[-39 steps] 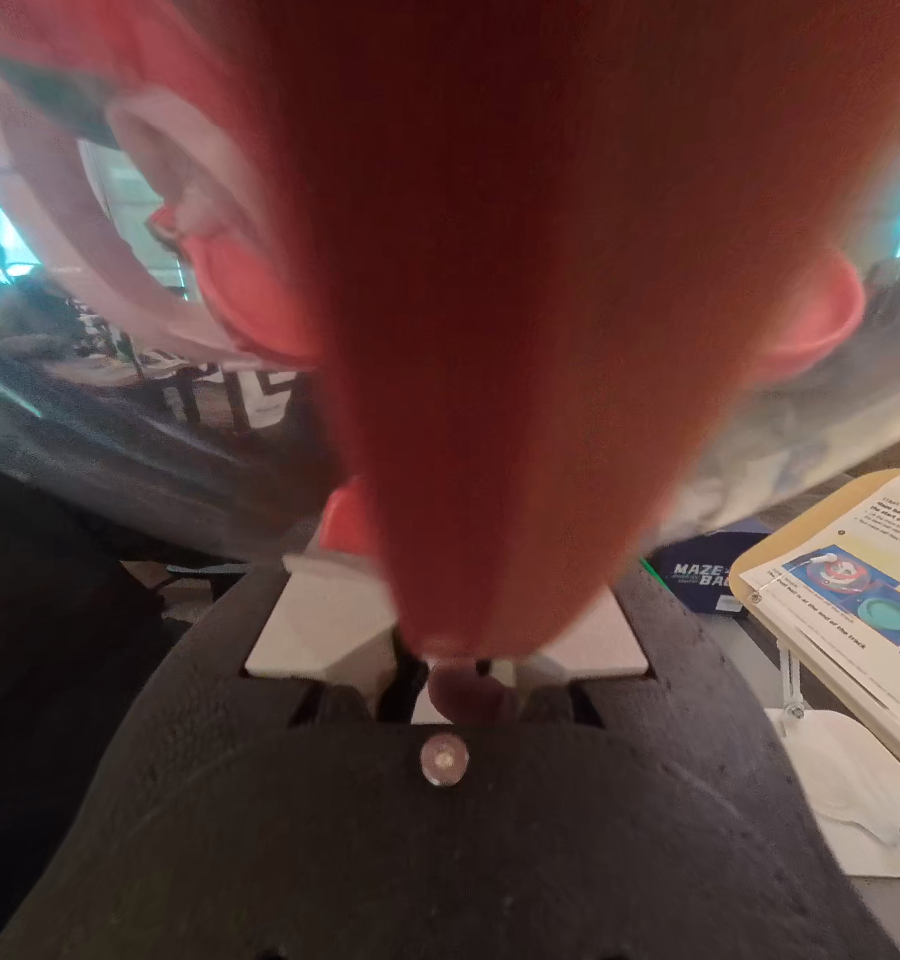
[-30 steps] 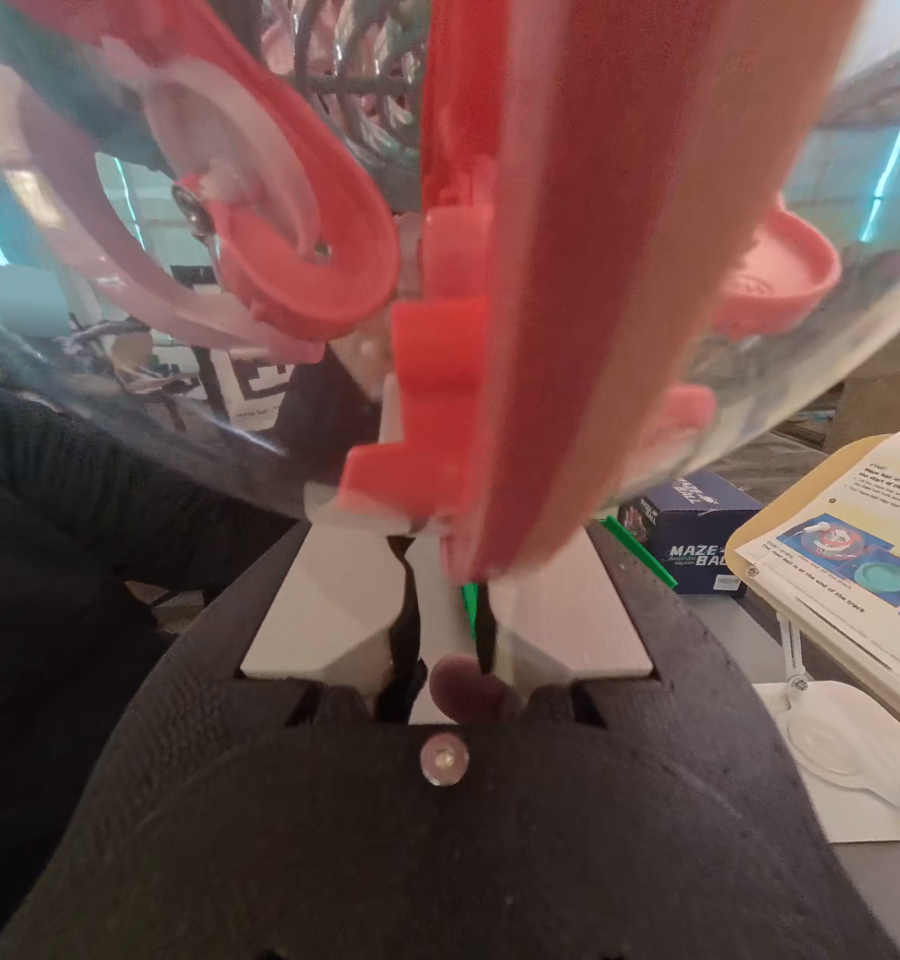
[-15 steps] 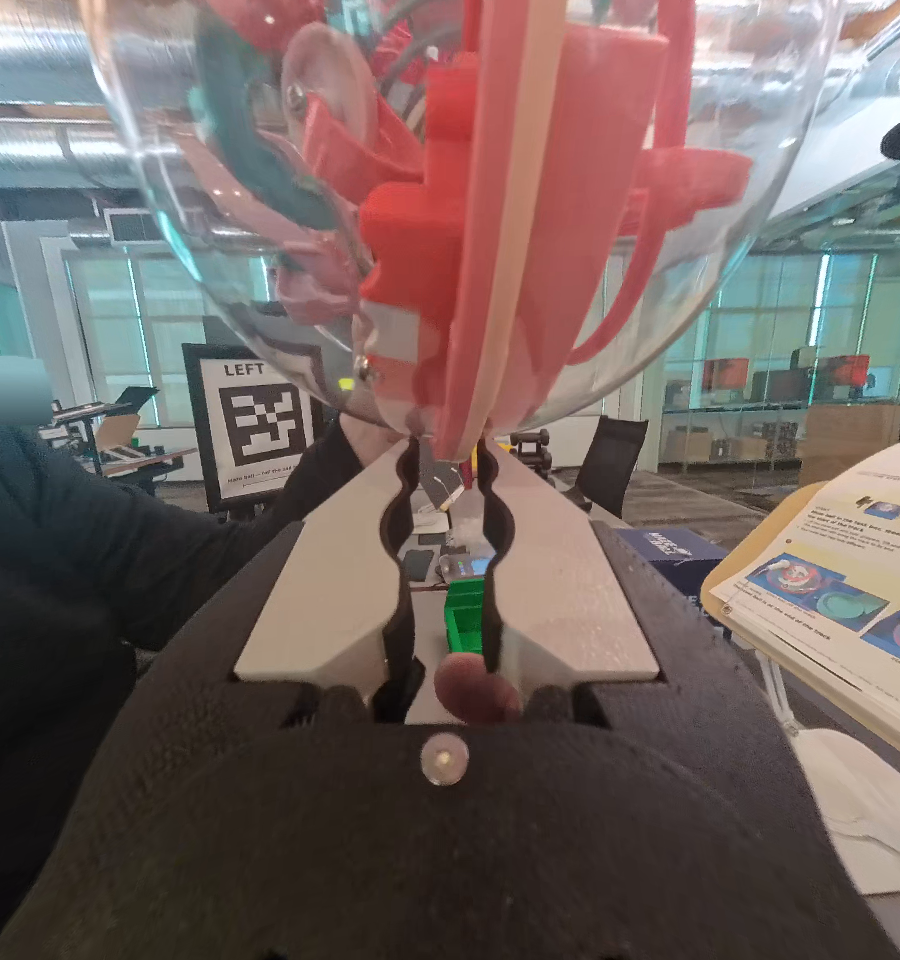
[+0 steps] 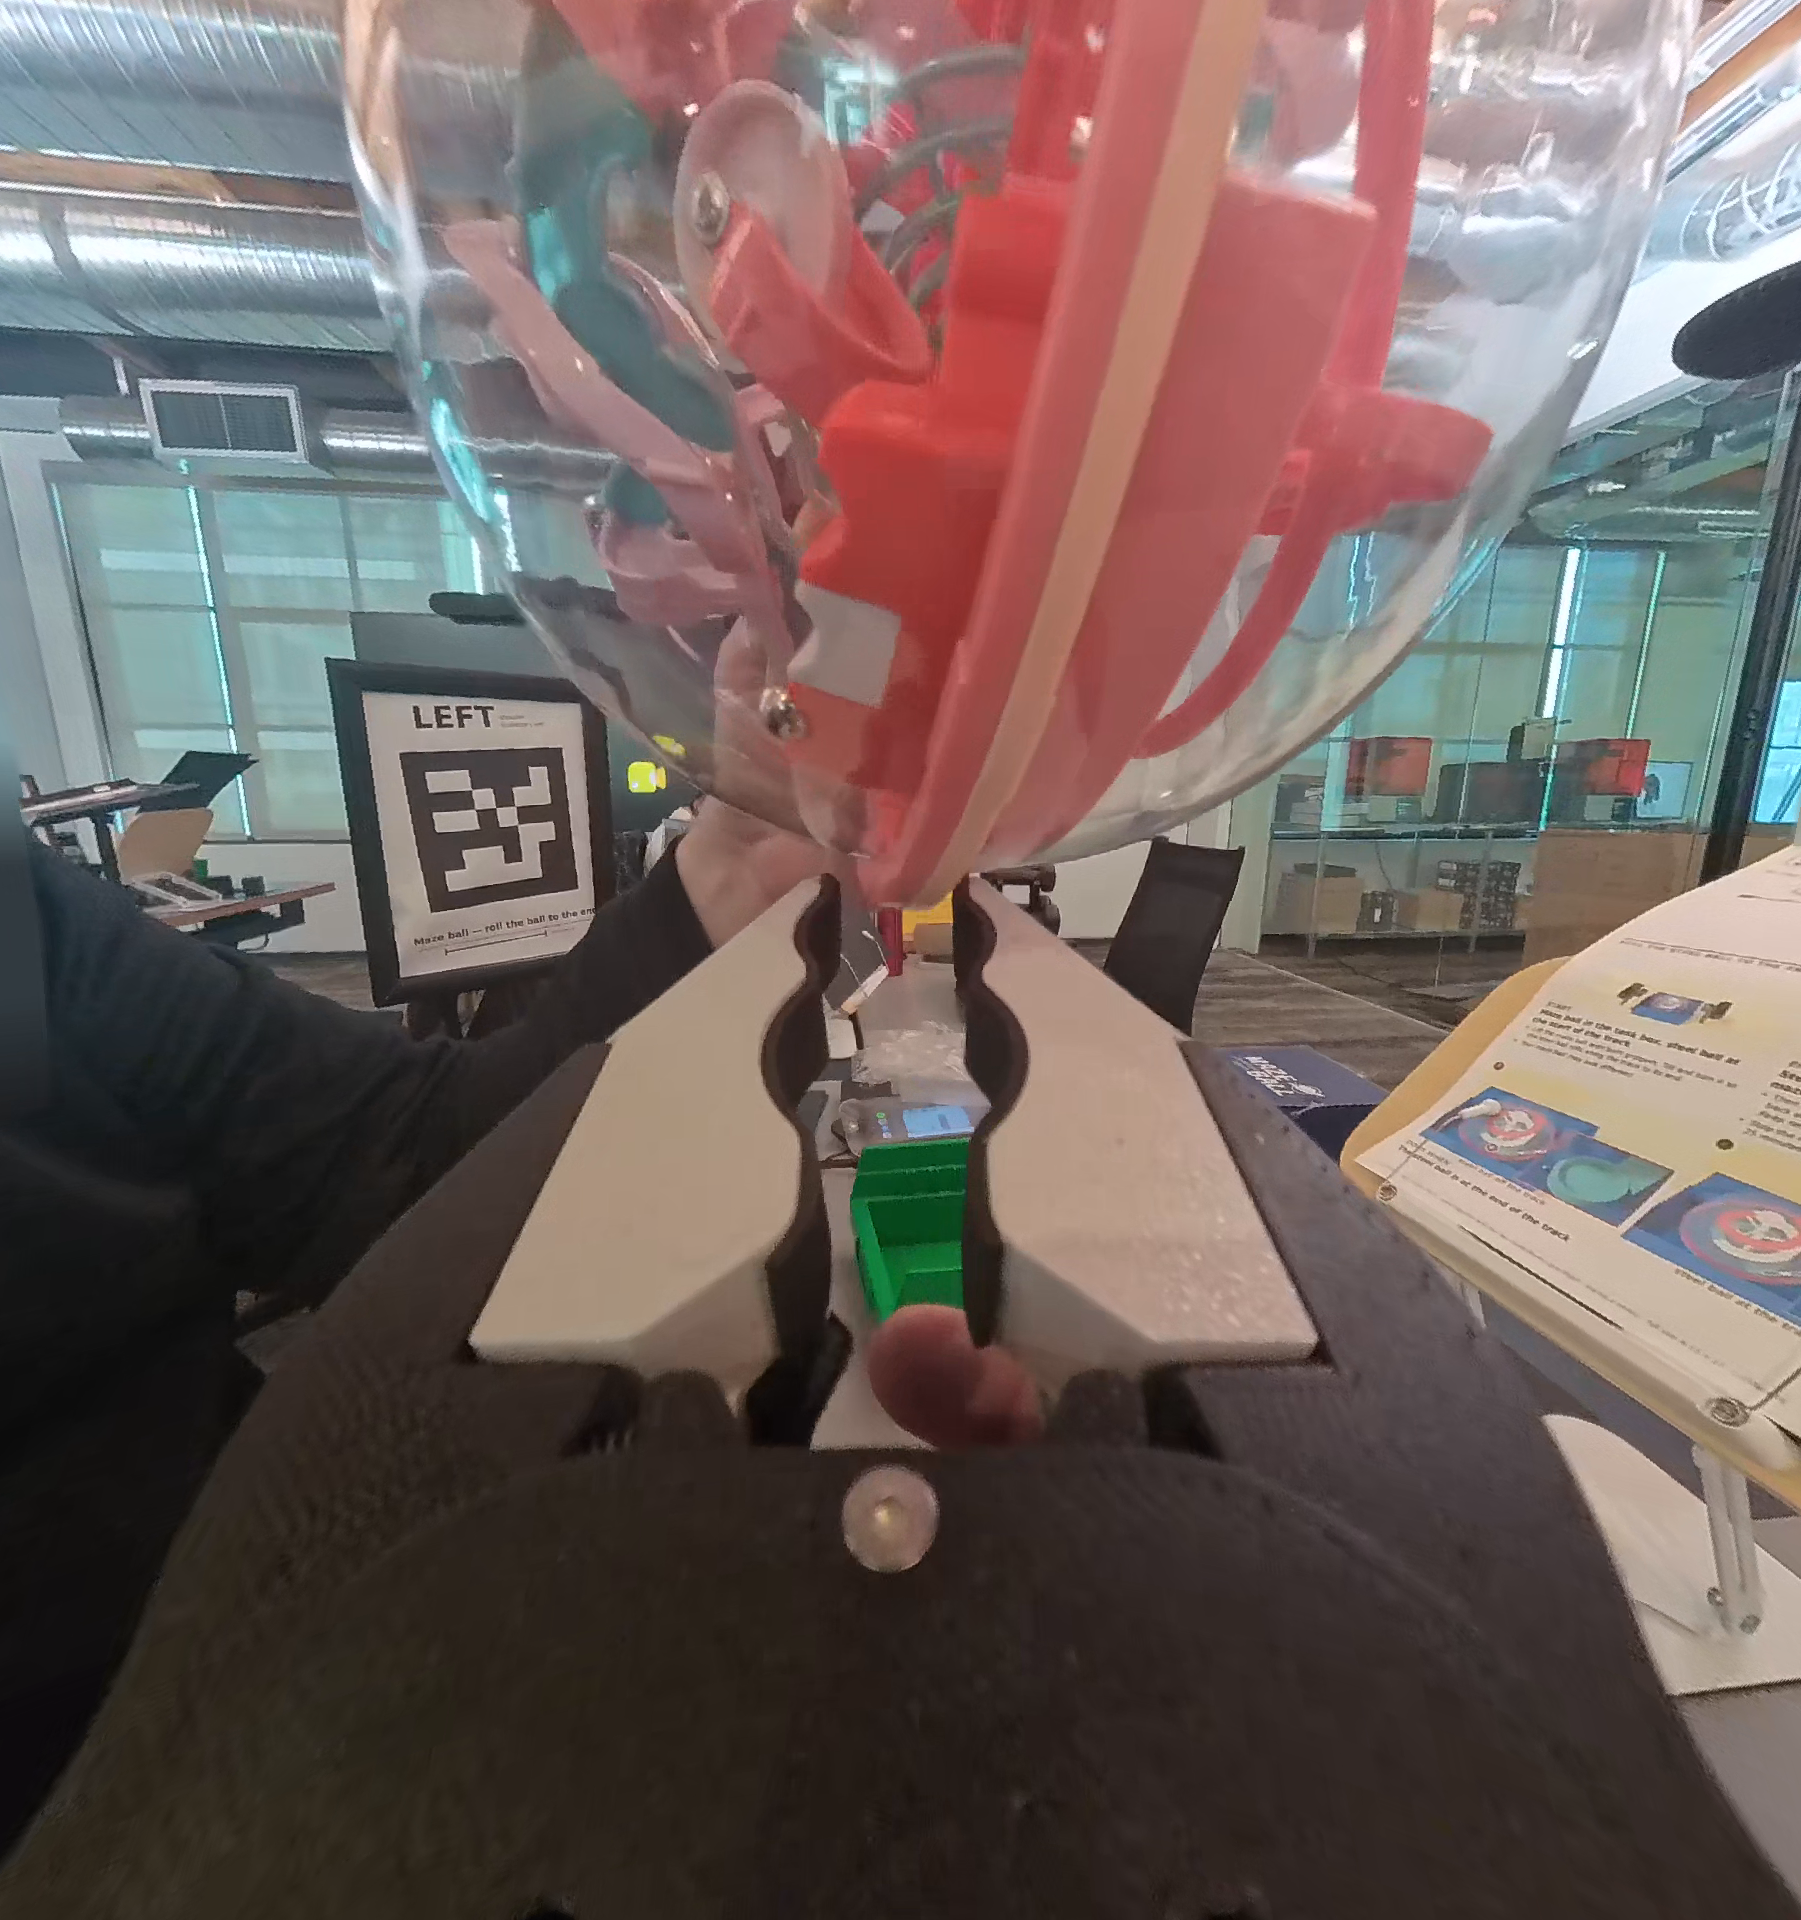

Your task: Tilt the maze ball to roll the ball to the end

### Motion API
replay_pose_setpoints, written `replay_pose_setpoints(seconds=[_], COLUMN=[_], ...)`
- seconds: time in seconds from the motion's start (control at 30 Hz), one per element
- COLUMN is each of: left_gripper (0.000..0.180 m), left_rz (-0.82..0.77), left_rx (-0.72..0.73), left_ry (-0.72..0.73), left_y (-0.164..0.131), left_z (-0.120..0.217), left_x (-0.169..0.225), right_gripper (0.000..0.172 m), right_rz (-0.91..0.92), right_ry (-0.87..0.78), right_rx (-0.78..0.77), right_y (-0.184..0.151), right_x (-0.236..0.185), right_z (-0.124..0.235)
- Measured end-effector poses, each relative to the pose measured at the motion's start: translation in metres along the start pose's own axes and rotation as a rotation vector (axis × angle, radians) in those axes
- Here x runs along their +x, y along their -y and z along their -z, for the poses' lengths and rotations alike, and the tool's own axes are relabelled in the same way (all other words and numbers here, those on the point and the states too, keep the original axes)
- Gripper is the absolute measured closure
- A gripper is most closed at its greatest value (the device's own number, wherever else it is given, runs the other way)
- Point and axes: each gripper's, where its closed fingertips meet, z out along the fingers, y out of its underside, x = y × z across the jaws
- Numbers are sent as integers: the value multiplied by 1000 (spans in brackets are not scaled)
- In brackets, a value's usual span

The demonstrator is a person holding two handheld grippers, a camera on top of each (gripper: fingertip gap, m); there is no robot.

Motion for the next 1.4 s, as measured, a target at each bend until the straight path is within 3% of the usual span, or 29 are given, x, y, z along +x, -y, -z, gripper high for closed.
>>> replay_pose_setpoints(seconds=[0.53, 0.73, 1.13, 1.4], left_gripper=[173, 173, 173, 173], left_rz=[41, 63, 110, 10], left_rx=[9, 9, -2, -4], left_ry=[-15, -11, 30, -6], left_y=[-8, -13, -29, -8], left_z=[-11, -9, 8, 6], left_x=[4, 3, -2, 13], right_gripper=[154, 164, 165, 165], right_rz=[-17, -17, -131, -89], right_ry=[-35, -50, -73, -39], right_rx=[157, 213, 180, 205], right_y=[18, 25, 2, 5], right_x=[6, 8, 7, 3], right_z=[44, 56, 54, 42])
